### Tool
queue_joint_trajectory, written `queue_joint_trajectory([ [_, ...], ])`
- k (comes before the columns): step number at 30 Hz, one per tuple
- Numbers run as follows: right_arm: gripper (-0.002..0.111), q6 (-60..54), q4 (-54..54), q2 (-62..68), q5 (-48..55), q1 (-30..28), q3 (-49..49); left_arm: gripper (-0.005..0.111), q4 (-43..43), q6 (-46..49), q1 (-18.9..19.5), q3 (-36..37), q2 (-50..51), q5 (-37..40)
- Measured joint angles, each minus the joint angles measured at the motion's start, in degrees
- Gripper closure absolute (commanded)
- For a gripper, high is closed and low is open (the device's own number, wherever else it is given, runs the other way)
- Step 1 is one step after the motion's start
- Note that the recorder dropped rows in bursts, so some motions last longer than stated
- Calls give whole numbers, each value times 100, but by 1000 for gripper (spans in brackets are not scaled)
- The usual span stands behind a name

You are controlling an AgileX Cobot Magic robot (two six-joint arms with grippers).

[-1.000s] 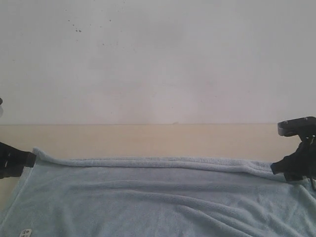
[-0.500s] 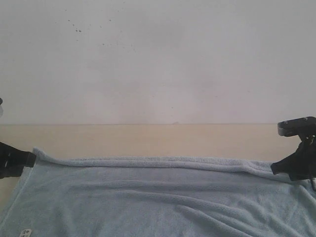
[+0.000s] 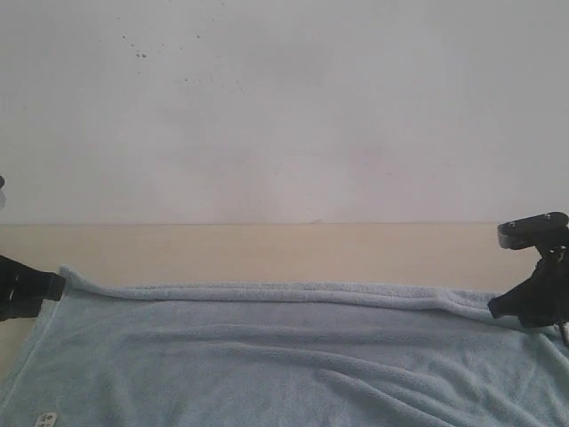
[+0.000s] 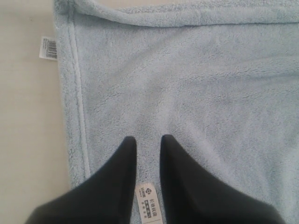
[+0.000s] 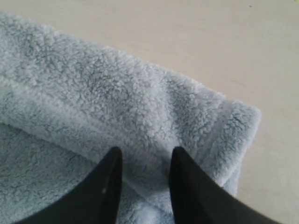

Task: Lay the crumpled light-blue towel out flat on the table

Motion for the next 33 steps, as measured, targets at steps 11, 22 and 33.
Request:
queue_joint_trajectory([
  [11, 84, -23, 0, 138, -28, 0, 0, 89, 0, 0, 0, 0, 0, 0],
  [22, 108, -33, 0, 136, -51, 0, 0, 89, 0, 0, 0, 0, 0, -10],
  [33, 108, -149, 0, -380, -277, 0, 4, 89, -13, 0, 0, 0, 0, -10],
])
